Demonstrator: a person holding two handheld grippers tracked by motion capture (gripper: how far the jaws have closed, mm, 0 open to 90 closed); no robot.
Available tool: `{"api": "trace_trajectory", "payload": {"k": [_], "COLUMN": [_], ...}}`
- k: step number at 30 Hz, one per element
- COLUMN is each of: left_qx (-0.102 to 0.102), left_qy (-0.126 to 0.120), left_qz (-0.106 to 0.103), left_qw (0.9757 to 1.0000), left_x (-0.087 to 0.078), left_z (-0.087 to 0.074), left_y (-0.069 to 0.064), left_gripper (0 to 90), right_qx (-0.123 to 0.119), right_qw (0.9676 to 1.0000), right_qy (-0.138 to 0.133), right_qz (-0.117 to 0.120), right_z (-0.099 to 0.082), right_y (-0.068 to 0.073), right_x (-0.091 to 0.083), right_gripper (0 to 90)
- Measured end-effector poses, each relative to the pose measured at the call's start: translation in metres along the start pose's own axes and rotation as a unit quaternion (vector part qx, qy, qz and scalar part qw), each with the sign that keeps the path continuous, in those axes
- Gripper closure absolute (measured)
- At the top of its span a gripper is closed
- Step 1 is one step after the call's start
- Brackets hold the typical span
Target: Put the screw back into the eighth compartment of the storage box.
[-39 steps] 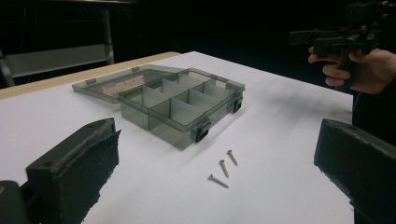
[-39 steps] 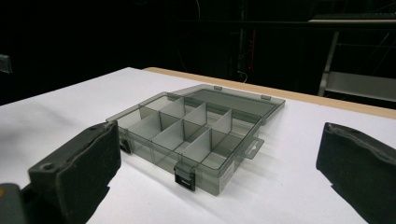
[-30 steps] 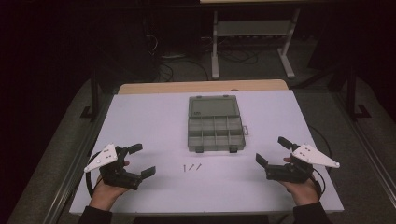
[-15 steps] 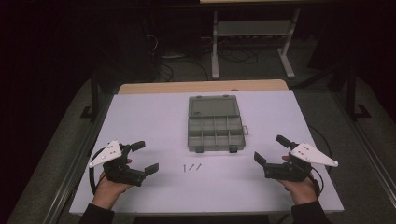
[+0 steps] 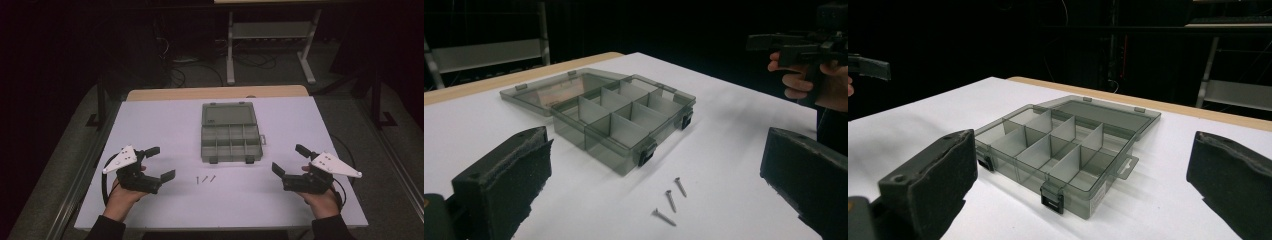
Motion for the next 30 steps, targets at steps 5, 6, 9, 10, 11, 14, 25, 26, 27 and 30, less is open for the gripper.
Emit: {"api": "trace_trajectory", "payload": {"k": [5,6,9,10,11,14,25,26,27,30], "left_qx": [-0.001,0.0,0.003,0.003,0.0,-0.006,-0.003,-0.003,-0.004,-0.001], "left_qy": [0.0,0.001,0.003,0.001,0.005,0.004,-0.004,-0.005,-0.005,-0.005], "left_qz": [-0.005,-0.006,-0.007,-0.007,-0.004,-0.007,-0.014,-0.015,-0.016,-0.017], "left_qw": [1.0,1.0,1.0,1.0,1.0,0.9999,0.9999,0.9999,0.9999,0.9998], "left_x": [0.008,0.01,0.012,0.014,0.016,0.018,0.03,0.032,0.034,0.039], "left_z": [0.003,0.004,0.004,0.005,0.005,0.006,0.013,0.013,0.014,0.016], "left_y": [0.0,0.0,0.0,0.0,0.001,0.001,0.002,0.001,0.001,0.0], "left_gripper": [0.0,0.0,0.0,0.0,0.0,0.0,0.0,0.0,0.0,0.0], "right_qx": [0.002,0.003,0.005,0.007,0.008,0.008,0.004,0.004,0.005,0.006], "right_qw": [1.0,1.0,1.0,1.0,1.0,1.0,1.0,1.0,1.0,1.0], "right_qy": [0.0,0.0,0.001,0.001,0.0,-0.001,0.001,0.001,0.001,0.0], "right_qz": [0.001,0.001,0.001,0.001,0.0,0.0,0.003,0.003,0.005,0.007], "right_z": [0.0,0.0,-0.001,-0.001,-0.001,-0.001,-0.001,-0.001,-0.001,-0.002], "right_y": [0.0,-0.001,-0.001,0.0,0.0,0.0,0.0,0.0,0.0,0.001], "right_x": [0.0,0.0,0.001,0.001,0.001,0.001,0.002,0.002,0.003,0.003], "right_gripper": [0.0,0.0,0.0,0.0,0.0,0.0,0.0,0.0,0.0,0.0]}}
Point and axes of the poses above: each handheld gripper's, and its own axes: x roughly forward along the jaws, z roughly out of its top, y roughly to its left, the point moved 7 cm from there along x, roughly forward along the jaws, and after that the axes turned 6 degrees about -z, right-handed, at the moved point
